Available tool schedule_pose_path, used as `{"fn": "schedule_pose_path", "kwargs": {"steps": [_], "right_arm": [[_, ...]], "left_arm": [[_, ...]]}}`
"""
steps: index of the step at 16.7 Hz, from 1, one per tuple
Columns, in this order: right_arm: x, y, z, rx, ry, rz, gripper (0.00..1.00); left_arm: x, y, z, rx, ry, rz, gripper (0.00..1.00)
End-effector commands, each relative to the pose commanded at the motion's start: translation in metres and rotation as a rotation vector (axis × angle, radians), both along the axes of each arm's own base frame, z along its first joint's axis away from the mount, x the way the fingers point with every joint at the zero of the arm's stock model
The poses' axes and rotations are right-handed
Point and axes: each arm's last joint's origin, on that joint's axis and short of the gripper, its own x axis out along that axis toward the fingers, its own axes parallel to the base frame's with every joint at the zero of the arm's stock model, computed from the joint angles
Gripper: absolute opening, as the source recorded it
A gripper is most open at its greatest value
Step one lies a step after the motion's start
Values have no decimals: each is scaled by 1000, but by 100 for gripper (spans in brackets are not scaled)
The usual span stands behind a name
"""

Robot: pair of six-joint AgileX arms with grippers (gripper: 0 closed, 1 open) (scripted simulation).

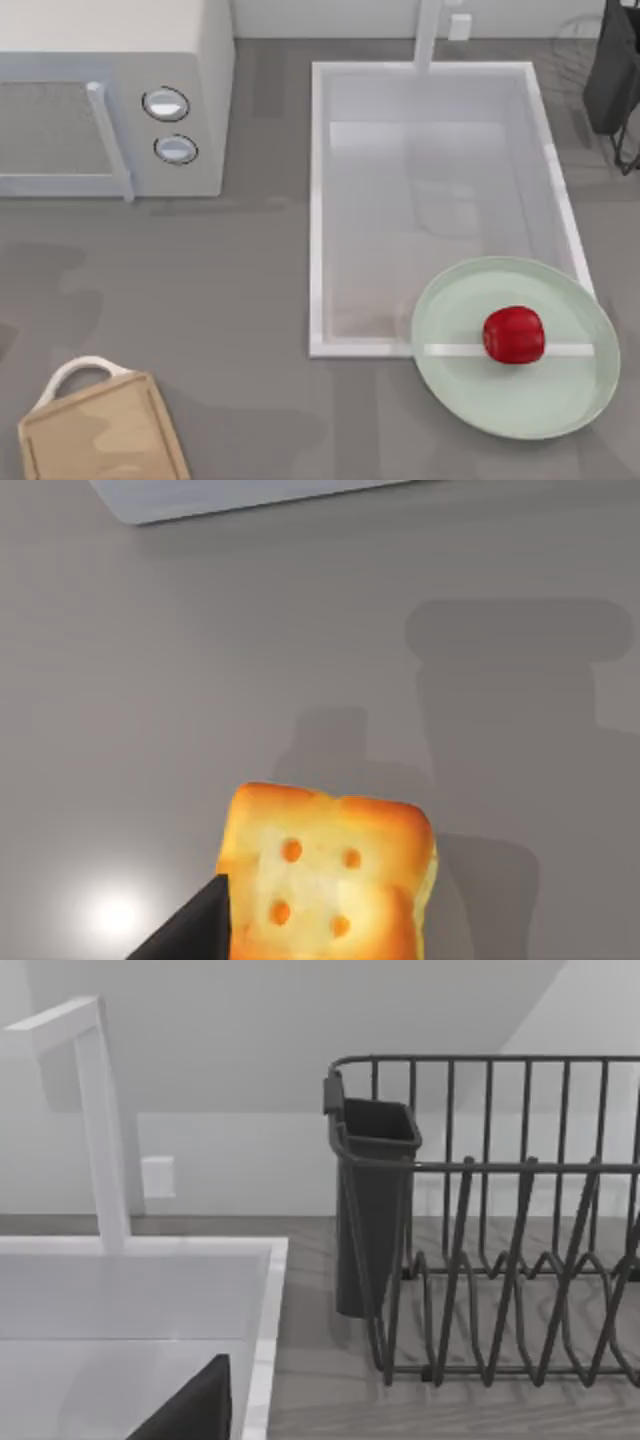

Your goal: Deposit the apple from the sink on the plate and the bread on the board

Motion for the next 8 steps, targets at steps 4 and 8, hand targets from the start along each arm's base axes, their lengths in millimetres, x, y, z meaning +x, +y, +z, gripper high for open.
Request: {"fn": "schedule_pose_path", "kwargs": {"steps": [4,8], "right_arm": [[0,0,0,0,0,0,100],[0,0,0,0,0,0,100]], "left_arm": [[55,23,-13,-3,392,-35,100],[97,47,-28,-32,637,-79,100]]}}
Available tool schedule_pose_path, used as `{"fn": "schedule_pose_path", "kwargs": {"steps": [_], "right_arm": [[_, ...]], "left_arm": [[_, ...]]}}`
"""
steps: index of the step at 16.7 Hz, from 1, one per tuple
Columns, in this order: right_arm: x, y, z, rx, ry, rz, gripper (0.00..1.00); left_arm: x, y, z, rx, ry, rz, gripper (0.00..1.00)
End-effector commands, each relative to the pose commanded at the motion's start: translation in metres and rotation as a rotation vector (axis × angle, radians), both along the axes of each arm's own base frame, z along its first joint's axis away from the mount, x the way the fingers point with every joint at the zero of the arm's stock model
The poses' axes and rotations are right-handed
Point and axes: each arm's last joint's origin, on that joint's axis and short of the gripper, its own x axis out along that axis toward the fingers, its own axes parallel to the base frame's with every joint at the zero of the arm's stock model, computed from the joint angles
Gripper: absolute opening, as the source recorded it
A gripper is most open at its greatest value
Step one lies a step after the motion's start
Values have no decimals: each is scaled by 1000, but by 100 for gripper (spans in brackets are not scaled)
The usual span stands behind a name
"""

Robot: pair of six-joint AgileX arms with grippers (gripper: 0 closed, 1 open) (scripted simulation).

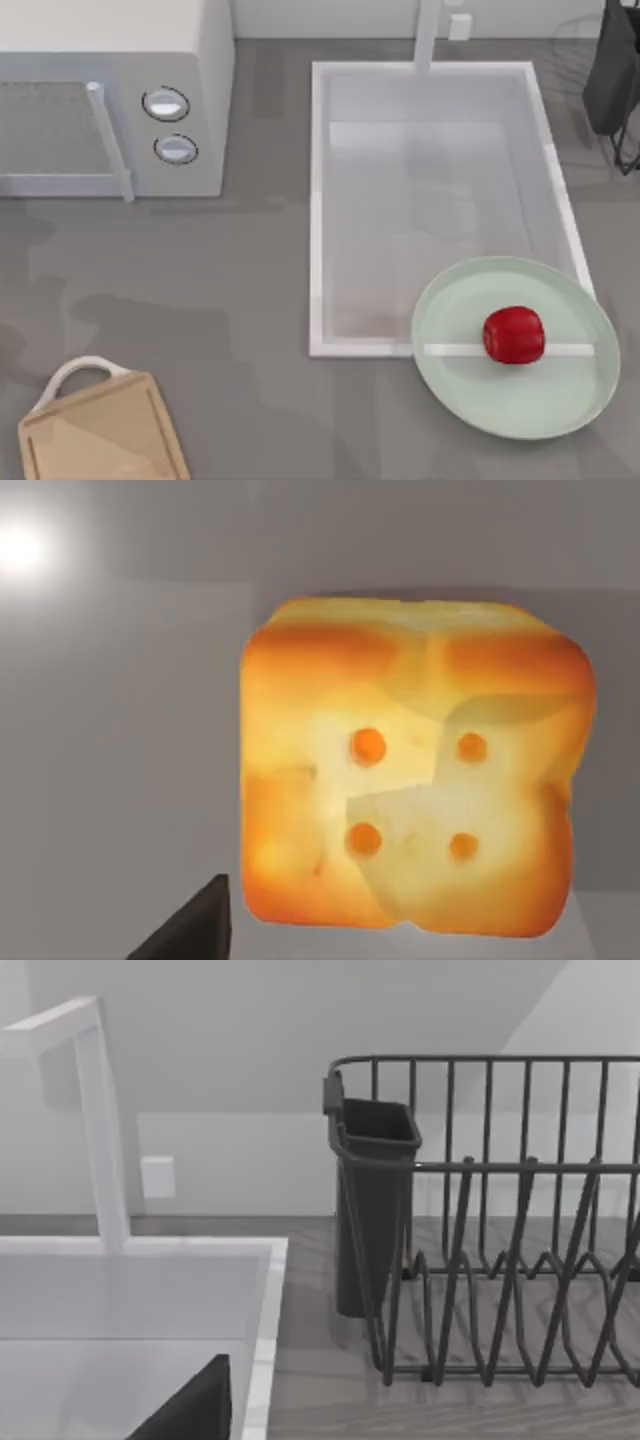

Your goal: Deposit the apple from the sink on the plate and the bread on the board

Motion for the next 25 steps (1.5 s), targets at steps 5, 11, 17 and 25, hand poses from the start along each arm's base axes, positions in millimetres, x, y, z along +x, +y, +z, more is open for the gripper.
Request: {"fn": "schedule_pose_path", "kwargs": {"steps": [5,11,17,25], "right_arm": [[0,0,0,0,0,0,100],[0,0,0,0,0,0,100],[0,0,0,0,0,0,100],[0,0,0,0,0,0,100]], "left_arm": [[28,18,-13,-34,126,-23,100],[29,18,-15,-35,130,-27,100],[31,19,-63,-33,122,-24,100],[29,19,-84,-36,131,-24,92]]}}
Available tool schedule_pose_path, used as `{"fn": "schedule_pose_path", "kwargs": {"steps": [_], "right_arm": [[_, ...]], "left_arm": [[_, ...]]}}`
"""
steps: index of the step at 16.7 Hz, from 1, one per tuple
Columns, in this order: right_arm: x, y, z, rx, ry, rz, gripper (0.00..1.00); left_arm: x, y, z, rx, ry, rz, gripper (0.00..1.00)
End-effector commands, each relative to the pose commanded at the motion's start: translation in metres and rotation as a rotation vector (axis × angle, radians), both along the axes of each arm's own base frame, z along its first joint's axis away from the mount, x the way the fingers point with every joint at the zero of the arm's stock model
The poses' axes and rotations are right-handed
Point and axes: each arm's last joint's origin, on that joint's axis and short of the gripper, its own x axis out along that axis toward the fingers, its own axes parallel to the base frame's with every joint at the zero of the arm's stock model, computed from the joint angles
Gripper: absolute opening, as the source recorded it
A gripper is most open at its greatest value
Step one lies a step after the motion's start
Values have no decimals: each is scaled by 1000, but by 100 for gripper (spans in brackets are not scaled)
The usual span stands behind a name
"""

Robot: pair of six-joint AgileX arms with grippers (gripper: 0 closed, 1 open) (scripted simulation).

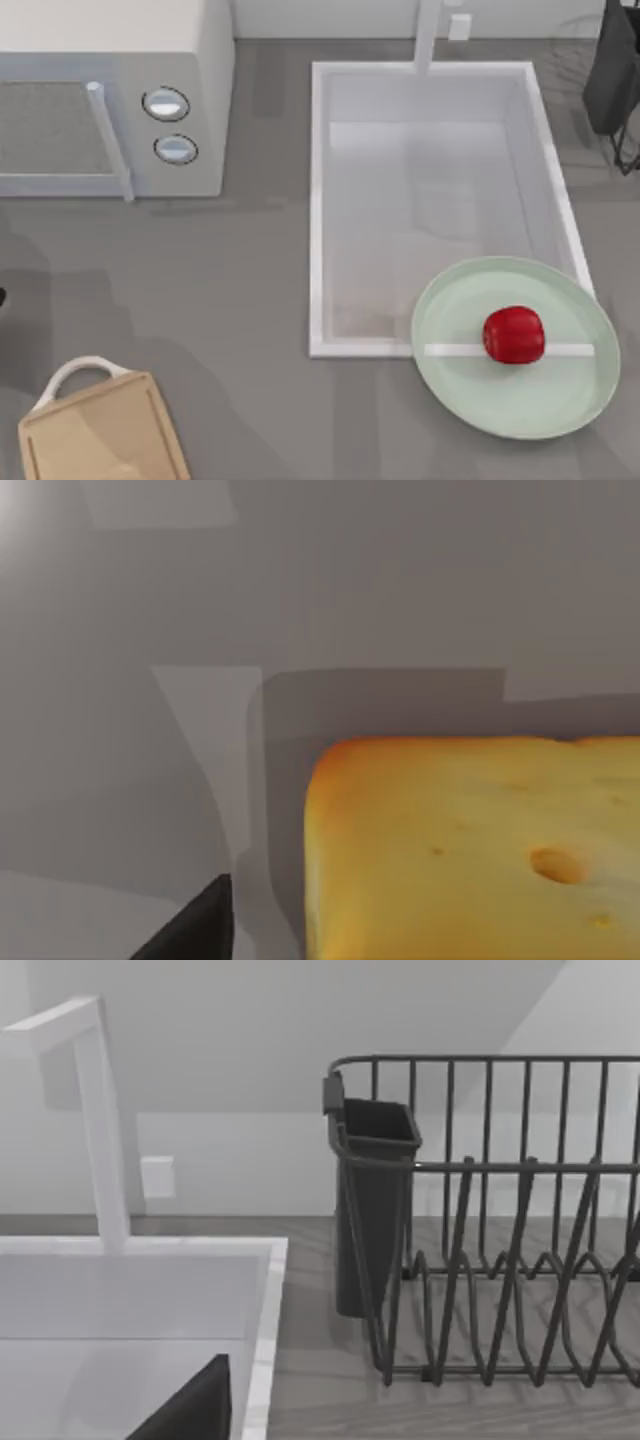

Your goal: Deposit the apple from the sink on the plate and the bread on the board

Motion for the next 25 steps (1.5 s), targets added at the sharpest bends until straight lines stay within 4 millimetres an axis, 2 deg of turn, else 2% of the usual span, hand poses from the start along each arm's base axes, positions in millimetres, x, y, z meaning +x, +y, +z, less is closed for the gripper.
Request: {"fn": "schedule_pose_path", "kwargs": {"steps": [12,22,25], "right_arm": [[0,0,0,0,0,0,100],[0,0,0,0,0,0,100],[0,0,0,0,0,0,100]], "left_arm": [[0,0,0,0,0,0,2],[0,0,2,0,-3,-2,0],[5,2,20,2,-7,3,0]]}}
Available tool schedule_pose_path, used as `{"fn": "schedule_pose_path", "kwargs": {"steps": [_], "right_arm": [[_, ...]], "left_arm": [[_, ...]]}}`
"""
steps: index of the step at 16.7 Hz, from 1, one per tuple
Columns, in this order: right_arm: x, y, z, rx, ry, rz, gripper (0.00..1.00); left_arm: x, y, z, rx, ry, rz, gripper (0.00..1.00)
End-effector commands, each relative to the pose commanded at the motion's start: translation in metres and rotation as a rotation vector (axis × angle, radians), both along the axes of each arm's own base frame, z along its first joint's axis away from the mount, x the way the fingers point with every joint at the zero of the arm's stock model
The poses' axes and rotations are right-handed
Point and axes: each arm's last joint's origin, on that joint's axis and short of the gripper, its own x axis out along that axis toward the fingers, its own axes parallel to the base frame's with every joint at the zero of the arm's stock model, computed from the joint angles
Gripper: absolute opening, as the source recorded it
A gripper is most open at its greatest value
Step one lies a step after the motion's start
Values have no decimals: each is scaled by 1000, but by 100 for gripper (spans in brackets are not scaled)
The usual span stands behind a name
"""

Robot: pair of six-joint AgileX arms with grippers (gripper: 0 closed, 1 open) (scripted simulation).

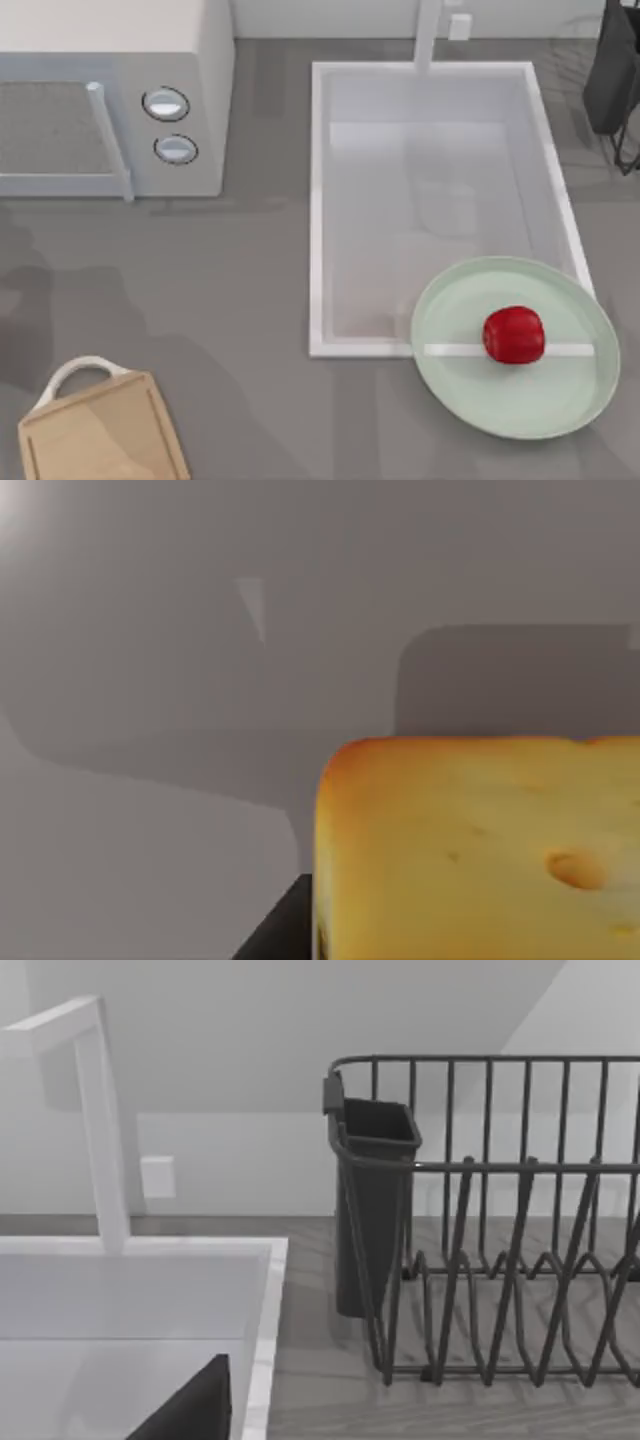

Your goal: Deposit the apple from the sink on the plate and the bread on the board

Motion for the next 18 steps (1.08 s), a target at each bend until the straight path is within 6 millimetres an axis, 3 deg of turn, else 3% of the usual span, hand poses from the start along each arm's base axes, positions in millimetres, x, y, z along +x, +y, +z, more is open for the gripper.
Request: {"fn": "schedule_pose_path", "kwargs": {"steps": [7,14,18], "right_arm": [[0,0,0,0,0,0,100],[0,0,0,0,0,0,100],[0,0,0,0,0,0,100]], "left_arm": [[-4,-2,77,-3,8,-6,0],[-4,-3,79,-2,8,2,0],[-3,-16,78,-5,18,103,0]]}}
